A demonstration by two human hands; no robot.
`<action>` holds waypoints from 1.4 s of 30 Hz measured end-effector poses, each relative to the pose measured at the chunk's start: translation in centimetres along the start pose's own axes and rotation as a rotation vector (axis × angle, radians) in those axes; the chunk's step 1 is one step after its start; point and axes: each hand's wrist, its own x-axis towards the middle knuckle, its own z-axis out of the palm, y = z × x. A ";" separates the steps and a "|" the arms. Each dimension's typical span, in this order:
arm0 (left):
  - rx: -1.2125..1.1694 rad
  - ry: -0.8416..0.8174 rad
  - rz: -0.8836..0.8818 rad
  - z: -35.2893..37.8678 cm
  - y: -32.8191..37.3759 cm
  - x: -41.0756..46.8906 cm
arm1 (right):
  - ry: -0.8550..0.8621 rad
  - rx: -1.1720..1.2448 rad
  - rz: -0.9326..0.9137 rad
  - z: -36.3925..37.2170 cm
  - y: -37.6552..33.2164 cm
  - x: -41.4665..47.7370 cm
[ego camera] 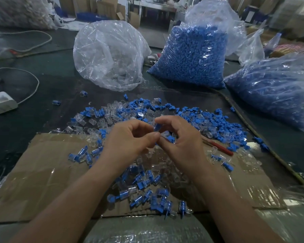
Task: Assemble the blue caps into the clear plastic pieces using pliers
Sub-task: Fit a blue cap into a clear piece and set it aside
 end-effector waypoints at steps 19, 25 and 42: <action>-0.105 -0.035 -0.032 -0.3 0.0 0.3 | 0.010 0.190 0.020 -0.3 0.6 -0.2; -0.173 -0.066 -0.040 -0.6 0.2 0.3 | -0.049 0.132 -0.005 -1.0 0.9 -0.1; -0.142 0.000 -0.017 -0.5 0.3 0.2 | 0.042 0.274 0.081 0.1 0.0 -0.7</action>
